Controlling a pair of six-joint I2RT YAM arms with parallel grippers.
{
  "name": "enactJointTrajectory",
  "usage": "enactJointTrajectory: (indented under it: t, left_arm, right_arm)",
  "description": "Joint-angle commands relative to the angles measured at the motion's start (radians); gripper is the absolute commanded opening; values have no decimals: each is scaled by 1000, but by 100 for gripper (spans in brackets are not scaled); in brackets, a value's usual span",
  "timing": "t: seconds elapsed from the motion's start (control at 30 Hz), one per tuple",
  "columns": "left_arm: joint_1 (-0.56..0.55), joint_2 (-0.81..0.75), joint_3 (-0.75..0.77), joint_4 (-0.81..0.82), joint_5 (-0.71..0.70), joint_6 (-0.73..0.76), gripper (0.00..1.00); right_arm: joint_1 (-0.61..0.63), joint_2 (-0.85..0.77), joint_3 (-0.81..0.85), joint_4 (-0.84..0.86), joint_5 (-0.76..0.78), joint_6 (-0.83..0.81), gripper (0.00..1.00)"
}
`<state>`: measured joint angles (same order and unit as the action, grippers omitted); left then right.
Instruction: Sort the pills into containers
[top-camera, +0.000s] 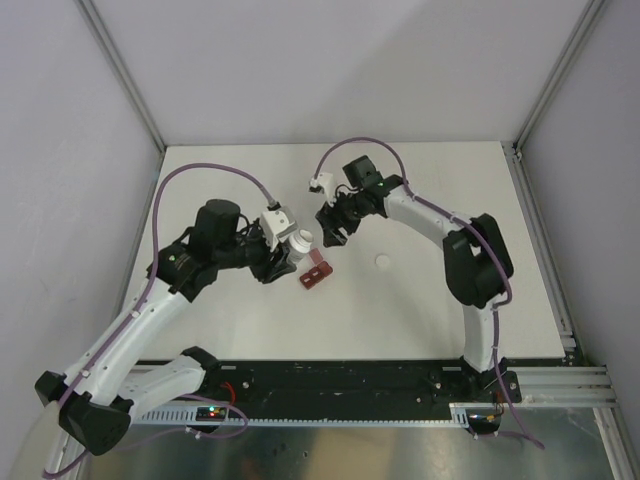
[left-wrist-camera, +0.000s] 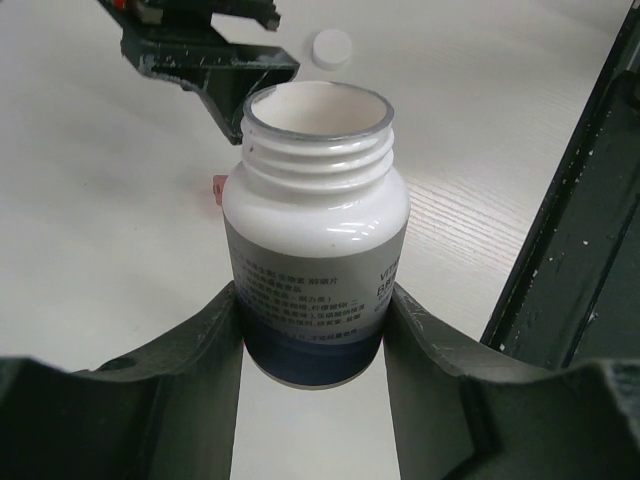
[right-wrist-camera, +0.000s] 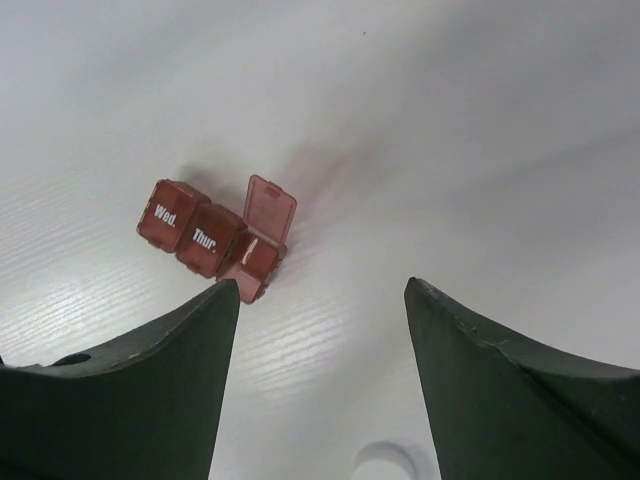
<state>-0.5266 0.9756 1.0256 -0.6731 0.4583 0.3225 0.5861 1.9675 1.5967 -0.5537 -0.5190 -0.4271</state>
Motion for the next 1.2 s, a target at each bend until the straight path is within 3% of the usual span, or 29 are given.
enactJointTrajectory:
  t: [0.0,0.73,1.17]
  left_arm:
    - [18,-13,22,6,40,18,0]
    - [22,-4,36,1,61,41,0]
    - [22,-15,27,1,69,40,0]
  right_arm:
    - [5,92,108,-77,-95,0,73]
    - [28,330,350,-220,-244,-13,75]
    - [52,363,364,-243,-287,-36,65]
